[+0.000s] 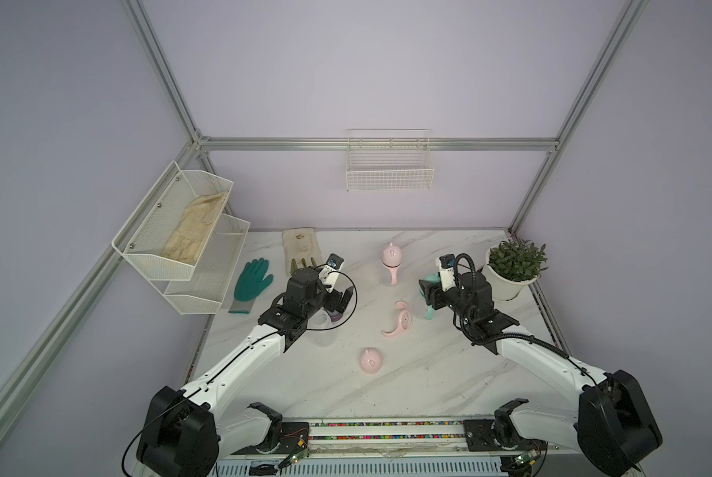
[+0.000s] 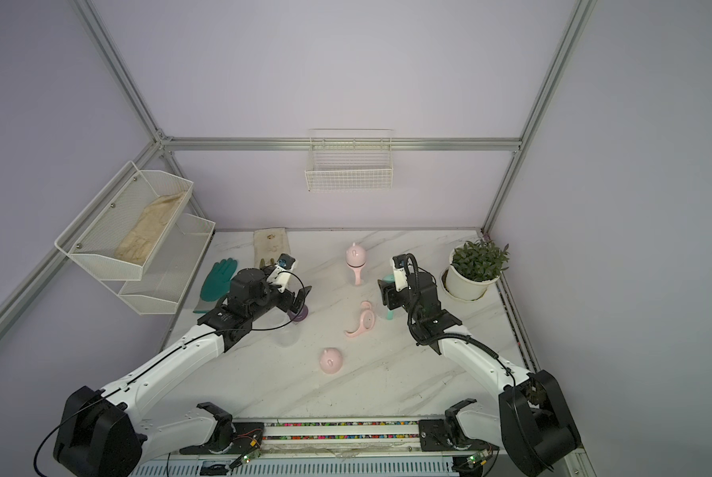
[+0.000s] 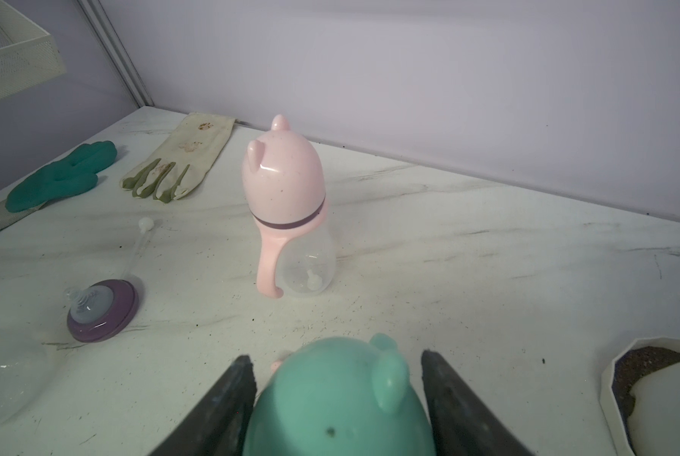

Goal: Assemble the baby bottles
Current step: Close the lid on the baby bottle.

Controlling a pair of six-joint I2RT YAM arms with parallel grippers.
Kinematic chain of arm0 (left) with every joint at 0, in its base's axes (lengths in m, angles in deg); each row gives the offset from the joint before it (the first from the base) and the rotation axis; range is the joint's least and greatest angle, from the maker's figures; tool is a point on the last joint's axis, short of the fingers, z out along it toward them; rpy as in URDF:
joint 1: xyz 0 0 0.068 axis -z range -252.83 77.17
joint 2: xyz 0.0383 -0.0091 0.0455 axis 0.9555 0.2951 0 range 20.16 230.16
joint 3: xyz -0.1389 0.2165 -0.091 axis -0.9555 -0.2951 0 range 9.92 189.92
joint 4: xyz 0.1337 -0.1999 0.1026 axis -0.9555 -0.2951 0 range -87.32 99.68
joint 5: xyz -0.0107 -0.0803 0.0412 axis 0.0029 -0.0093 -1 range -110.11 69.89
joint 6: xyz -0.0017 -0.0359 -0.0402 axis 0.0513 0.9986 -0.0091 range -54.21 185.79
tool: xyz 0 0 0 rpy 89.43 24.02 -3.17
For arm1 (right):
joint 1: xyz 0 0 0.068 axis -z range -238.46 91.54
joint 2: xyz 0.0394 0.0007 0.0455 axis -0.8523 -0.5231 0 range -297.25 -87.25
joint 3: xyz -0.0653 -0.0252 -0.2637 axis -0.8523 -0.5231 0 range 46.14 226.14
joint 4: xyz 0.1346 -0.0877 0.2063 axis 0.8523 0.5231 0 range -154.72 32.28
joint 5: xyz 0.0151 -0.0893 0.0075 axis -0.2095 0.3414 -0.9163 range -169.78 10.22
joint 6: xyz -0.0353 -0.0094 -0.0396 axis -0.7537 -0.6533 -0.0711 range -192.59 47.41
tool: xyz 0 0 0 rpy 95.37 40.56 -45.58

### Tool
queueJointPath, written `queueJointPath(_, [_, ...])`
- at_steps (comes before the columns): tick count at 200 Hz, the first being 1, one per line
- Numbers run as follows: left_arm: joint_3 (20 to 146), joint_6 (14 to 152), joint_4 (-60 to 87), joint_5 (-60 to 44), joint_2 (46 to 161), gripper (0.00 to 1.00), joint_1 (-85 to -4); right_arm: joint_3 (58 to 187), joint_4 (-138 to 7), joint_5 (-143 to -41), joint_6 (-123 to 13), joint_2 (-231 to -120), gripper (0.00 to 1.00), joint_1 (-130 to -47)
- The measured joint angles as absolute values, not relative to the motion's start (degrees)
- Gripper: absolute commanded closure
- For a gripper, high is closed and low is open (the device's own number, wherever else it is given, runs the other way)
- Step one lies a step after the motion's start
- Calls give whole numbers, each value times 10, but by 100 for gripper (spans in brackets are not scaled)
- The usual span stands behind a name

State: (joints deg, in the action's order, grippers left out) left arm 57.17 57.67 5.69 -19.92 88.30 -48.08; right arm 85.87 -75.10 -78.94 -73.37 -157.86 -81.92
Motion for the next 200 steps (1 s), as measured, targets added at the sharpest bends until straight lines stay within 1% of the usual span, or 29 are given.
queueJointPath(103, [572, 577, 57, -200, 883, 0, -481, 858, -754, -778, -748, -1567, 32, -825])
queueJointPath(200, [572, 577, 57, -204, 883, 0, -481, 856, -763, -773, -748, -1601, 28, -826])
